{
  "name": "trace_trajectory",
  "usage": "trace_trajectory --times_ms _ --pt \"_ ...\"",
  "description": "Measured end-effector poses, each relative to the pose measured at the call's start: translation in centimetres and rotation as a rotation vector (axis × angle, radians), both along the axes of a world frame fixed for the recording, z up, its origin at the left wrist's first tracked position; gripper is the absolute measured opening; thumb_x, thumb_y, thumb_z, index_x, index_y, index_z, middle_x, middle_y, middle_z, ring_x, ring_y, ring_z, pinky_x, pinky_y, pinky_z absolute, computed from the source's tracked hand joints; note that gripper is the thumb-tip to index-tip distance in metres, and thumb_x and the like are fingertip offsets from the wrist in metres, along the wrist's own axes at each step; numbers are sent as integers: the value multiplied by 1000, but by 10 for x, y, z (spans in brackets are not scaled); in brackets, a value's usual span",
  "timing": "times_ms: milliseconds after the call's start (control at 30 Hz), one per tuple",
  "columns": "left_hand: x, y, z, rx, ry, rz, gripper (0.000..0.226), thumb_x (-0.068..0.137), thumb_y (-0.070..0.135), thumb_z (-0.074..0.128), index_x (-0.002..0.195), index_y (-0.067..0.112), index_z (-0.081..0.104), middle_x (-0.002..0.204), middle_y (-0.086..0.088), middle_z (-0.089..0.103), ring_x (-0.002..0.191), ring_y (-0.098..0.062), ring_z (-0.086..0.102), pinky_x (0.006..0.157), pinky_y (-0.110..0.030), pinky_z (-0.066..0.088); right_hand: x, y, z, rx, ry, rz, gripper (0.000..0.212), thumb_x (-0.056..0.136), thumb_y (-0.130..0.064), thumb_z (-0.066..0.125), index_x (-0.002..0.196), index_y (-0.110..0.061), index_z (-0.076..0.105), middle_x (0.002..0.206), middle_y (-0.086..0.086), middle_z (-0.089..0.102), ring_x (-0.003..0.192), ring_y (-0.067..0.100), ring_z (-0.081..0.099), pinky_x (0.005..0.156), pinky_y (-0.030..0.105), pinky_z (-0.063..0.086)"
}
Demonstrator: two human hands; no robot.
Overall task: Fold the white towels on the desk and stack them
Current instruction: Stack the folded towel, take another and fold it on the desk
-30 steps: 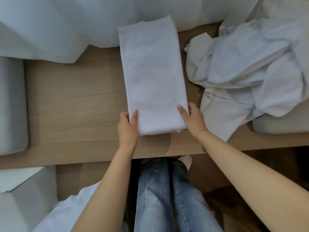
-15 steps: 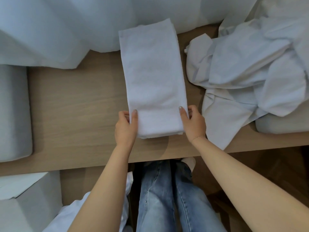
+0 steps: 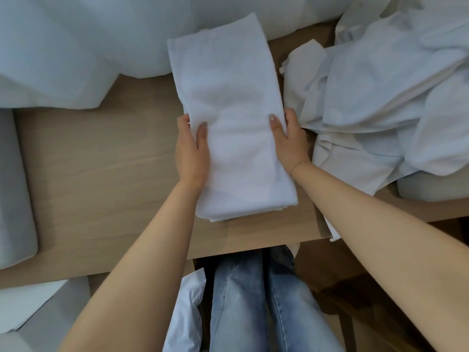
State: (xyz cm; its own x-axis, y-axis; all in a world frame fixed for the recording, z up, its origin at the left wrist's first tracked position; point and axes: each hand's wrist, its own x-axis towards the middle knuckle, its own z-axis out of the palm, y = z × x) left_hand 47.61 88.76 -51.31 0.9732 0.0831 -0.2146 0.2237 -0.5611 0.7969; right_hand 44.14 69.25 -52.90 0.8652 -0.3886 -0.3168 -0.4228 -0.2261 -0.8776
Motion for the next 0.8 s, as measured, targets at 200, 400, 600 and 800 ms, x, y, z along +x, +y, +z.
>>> trace_trajectory --times_ms 200,400,600,800 --pt "-11 1 5 50 99 98 41 101 40 46 132 14 39 119 0 60 105 -23 60 84 -39 47 -8 -4 6 15 20 -21 16 99 -36 52 100 -21 51 87 -14 62 76 -9 57 72 14 47" --pt "-86 7 10 180 135 140 44 98 49 46 132 22 40 120 7 60 99 -20 61 73 -31 38 -79 -3 9 110 99 -12 19 86 -52 63 100 -44 53 86 -25 68 79 -7 64 63 13 50" --pt "-93 -6 4 223 179 152 47 101 47 41 139 21 36 134 6 57 110 -26 59 78 -31 37 -83 -5 4 -192 164 111 37 96 -55 46 115 -24 48 89 -13 59 72 7 57 53 18 38" --pt "-53 15 16 -138 304 170 49 101 47 42 141 18 36 112 7 58 107 -13 59 83 -24 45 -76 -9 16 -110 229 132 31 90 -55 56 99 -26 50 82 -20 58 70 -8 55 51 13 37"
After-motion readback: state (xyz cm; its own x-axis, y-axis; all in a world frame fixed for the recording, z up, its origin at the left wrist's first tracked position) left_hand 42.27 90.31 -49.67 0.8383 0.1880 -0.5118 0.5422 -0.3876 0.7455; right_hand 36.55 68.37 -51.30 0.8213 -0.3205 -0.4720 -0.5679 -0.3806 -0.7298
